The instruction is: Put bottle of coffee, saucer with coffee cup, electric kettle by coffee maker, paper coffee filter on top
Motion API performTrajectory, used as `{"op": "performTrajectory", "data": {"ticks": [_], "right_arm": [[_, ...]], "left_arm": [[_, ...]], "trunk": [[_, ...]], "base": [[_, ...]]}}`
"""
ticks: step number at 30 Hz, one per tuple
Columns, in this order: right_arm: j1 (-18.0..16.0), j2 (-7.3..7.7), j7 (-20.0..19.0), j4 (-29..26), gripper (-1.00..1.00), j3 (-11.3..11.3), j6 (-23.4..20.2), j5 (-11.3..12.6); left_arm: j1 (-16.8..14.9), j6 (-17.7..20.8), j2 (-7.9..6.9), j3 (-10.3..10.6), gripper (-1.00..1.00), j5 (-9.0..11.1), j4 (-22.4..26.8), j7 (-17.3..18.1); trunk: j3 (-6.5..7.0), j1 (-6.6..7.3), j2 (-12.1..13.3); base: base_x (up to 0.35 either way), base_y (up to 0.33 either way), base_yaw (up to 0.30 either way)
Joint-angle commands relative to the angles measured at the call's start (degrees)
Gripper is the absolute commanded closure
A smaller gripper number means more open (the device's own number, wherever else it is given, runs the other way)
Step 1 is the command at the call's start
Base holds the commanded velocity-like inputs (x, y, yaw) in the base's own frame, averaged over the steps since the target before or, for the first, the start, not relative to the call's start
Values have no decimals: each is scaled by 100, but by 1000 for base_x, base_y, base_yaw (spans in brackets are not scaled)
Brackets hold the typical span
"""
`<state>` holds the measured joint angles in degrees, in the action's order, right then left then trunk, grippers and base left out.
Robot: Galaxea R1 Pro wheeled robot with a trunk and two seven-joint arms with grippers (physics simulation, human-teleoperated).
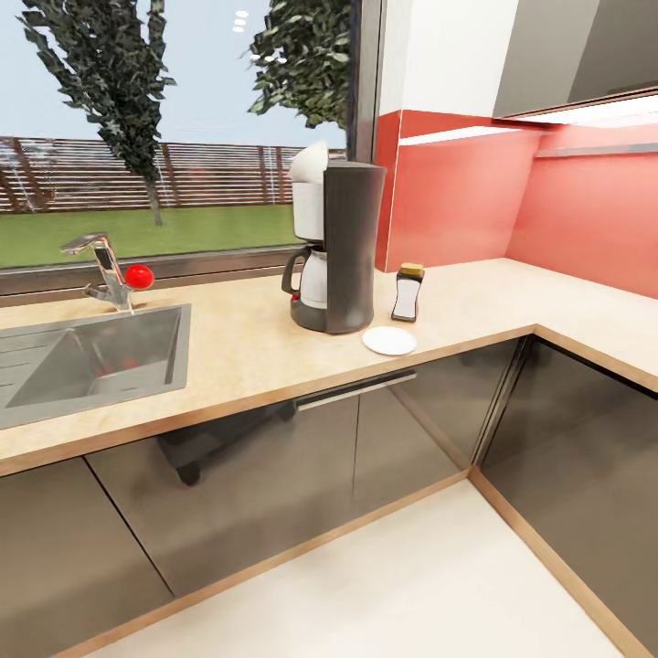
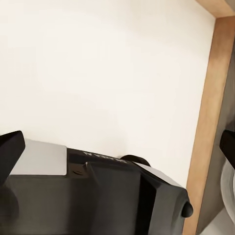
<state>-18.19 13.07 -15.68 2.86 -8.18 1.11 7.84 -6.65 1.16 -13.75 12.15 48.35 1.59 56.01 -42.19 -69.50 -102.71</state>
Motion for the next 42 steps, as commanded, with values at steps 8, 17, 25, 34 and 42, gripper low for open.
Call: {"op": "performTrajectory", "data": {"ticks": [8,17,25,34,42], "right_arm": [[-2,-45,-35,20,-100,-35,-3,70],[0,-18,-40,13,-100,-16,4,45],[0,-12,-46,12,-100,-8,7,42],[0,-6,-41,4,-100,0,12,36],[0,-6,-41,4,-100,0,12,34]], "left_arm": [[-7,6,46,40,-100,59,-1,-44],[-5,7,48,33,-100,60,-1,-52],[-3,5,48,32,-100,61,-1,-53],[-3,7,48,31,-100,61,-1,-55],[-4,7,48,32,-100,61,-1,-55]], "trunk": [[-5,1,-2],[-5,1,-2],[-5,1,-2],[-5,1,-2],[-5,1,-2]], "base": [[0,0,0],[0,0,0],[0,0,0],[0,0,183],[0,0,270]]}}
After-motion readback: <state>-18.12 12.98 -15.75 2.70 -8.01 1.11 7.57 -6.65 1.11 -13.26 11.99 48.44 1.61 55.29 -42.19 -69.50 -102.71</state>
